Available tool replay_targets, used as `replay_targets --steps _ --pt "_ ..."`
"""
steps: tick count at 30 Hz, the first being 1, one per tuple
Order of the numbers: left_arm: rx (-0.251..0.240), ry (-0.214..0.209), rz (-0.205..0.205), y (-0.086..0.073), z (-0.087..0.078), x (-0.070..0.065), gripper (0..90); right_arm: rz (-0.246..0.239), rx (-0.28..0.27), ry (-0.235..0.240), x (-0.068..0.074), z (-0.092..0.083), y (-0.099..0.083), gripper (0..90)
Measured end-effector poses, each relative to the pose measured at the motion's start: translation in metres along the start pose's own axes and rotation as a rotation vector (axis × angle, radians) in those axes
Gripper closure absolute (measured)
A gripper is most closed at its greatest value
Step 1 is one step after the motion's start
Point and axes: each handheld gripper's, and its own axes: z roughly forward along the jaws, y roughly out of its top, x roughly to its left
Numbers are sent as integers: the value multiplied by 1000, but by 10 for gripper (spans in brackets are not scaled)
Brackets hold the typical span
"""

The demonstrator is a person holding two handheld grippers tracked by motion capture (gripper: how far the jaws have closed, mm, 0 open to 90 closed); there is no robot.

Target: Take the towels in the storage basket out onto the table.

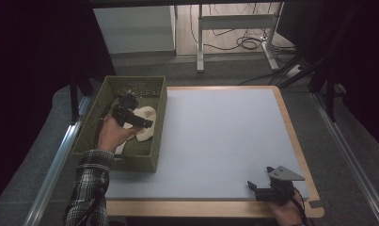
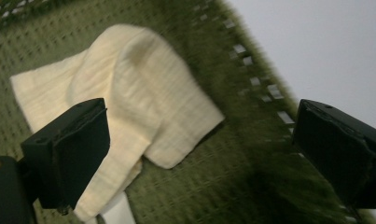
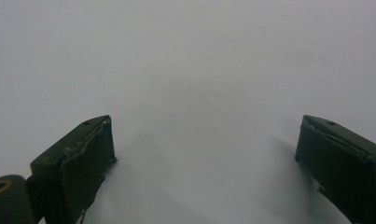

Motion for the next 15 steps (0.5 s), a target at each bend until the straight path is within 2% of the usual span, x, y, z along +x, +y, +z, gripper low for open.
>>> replay_targets --steps 8,15 --pt "66 36 -51 4 20 26 41 -1 0 0 0 0 0 44" --pt "122 25 -86 9 43 41 37 1 0 1 0 0 0 44"
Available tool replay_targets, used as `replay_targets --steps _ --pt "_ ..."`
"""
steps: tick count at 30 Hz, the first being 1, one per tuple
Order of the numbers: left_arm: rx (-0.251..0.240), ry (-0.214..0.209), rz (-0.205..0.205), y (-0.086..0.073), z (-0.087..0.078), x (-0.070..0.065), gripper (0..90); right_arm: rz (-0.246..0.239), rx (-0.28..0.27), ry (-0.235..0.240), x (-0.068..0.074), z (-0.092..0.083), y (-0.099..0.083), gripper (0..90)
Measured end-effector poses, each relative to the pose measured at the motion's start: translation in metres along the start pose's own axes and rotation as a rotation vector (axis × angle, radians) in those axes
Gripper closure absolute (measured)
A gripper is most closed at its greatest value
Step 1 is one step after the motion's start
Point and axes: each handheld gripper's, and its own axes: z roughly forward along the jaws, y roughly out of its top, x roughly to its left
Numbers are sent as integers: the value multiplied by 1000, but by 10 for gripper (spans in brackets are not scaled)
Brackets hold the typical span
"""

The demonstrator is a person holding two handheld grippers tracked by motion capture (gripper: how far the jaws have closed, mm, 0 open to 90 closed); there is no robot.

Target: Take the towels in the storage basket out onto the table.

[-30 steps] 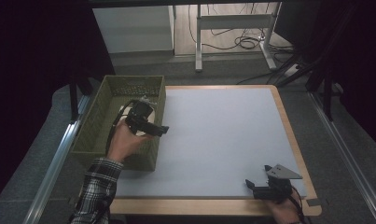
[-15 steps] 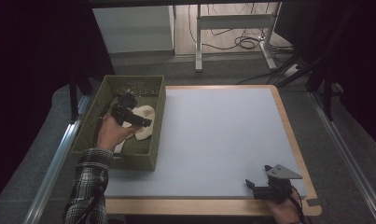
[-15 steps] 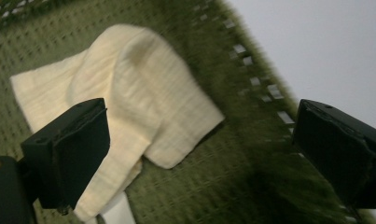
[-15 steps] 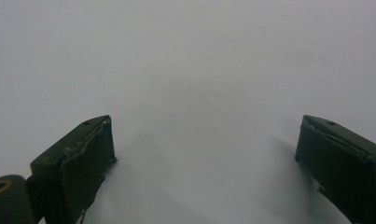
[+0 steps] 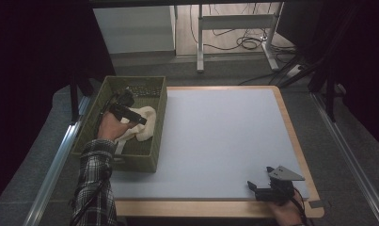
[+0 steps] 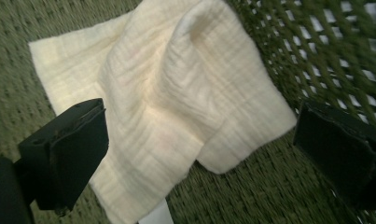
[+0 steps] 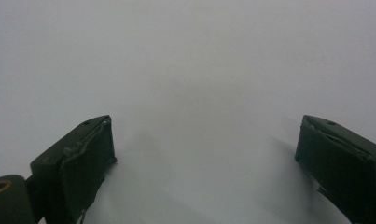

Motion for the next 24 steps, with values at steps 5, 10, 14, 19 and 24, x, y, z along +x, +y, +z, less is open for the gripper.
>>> replay_targets --steps 5,10,14,19,24 --pt "75 13 -15 7 20 7 33 -2 0 0 0 0 0 44" --pt "133 35 -53 11 38 14 37 -3 -1 0 0 0 0 44" --pt "177 33 -71 11 48 19 51 -3 -1 1 0 0 0 44" --pt "236 27 -69 10 59 21 160 -3 0 1 0 0 0 44" --pt "263 23 -67 10 62 21 334 -4 -1 0 0 0 0 44"
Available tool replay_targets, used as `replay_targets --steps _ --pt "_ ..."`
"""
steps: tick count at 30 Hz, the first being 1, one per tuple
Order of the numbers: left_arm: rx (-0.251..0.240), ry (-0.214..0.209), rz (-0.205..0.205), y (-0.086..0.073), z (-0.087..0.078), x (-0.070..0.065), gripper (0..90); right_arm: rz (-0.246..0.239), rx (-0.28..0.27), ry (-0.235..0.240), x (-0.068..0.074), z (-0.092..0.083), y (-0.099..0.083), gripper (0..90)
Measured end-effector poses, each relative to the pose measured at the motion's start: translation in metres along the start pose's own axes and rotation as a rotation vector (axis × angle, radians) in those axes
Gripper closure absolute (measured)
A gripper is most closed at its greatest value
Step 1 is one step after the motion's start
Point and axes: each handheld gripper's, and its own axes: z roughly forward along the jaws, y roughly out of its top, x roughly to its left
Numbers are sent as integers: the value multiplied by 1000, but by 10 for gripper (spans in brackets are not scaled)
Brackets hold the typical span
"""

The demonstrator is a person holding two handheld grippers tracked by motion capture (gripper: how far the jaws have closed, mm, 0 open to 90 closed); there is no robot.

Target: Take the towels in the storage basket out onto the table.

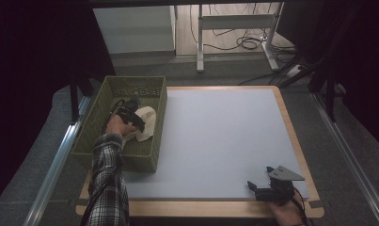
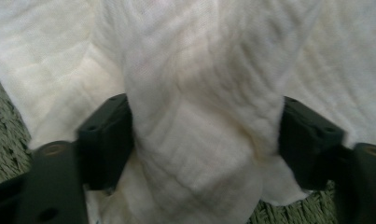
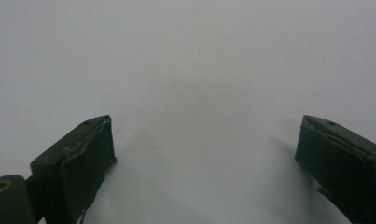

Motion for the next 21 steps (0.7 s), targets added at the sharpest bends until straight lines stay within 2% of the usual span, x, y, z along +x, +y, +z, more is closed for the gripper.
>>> replay_targets --steps 2,4,5,8,10,14,17,21 --pt "6 -4 10 0 -1 -2 408 0 0 0 0 0 0 44" --pt "12 -9 16 0 -2 -3 535 0 0 0 0 0 0 44" --pt "18 -14 23 -1 -3 -4 629 0 0 0 0 0 0 44" --pt "30 -13 47 -1 -5 -6 764 0 0 0 0 0 0 44" --pt "29 -11 58 -1 -6 -6 792 0 0 0 0 0 0 44" --pt "-12 -37 37 -5 -18 -1 800 0 0 0 0 0 0 44" --pt "-34 -40 36 -8 -34 1 800 0 1 0 0 0 0 44" --pt "-63 -24 44 -15 -63 3 799 1 0 0 0 0 0 44"
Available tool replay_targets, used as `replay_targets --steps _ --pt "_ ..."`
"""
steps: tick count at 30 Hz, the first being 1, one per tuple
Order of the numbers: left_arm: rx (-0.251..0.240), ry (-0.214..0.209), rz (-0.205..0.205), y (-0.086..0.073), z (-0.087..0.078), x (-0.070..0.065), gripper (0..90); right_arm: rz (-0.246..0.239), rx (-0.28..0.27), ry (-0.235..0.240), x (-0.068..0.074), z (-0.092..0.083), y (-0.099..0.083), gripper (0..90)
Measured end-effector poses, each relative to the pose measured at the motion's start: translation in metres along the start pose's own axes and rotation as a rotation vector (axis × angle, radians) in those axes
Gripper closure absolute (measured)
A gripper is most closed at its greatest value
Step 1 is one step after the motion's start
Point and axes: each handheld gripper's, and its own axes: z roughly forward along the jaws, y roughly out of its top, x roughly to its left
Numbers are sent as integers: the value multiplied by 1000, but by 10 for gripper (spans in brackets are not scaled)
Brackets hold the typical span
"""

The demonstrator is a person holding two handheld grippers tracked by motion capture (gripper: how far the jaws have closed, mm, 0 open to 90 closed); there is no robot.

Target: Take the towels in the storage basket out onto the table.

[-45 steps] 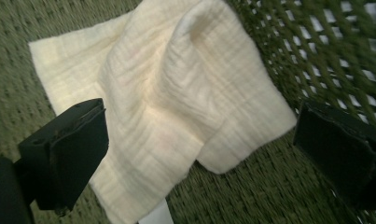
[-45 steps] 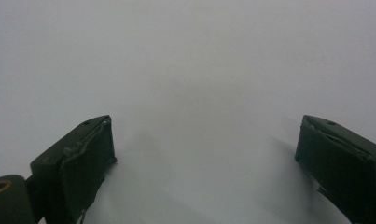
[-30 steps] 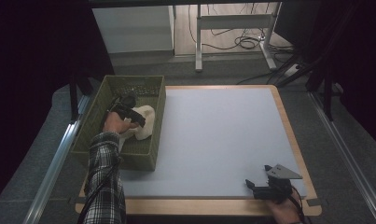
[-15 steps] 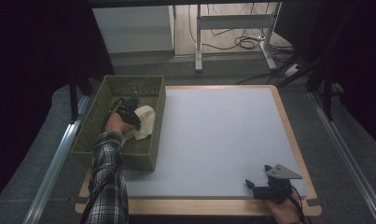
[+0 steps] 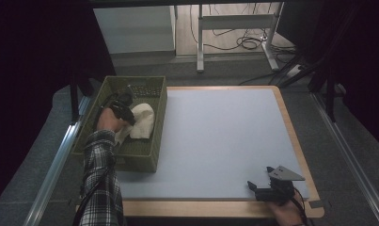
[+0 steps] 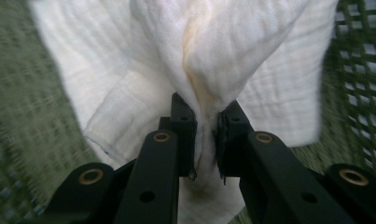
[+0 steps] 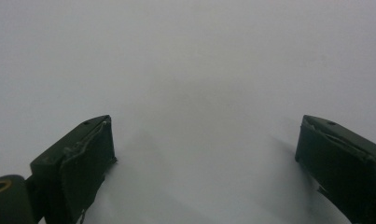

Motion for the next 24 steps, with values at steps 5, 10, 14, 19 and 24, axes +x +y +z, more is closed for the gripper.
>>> replay_targets --steps 5,10,14,19,24 --pt "-21 10 10 -6 -30 0 799 1 1 0 0 0 0 44" --pt "-33 35 21 -13 -57 0 798 1 1 0 0 0 0 44" --pt "-46 40 26 -16 -76 -2 797 4 2 0 0 0 0 44" --pt "-56 36 48 -18 -95 -8 796 5 1 0 0 0 0 44" --pt "-55 36 84 -19 -108 -17 793 4 1 0 0 0 0 44"
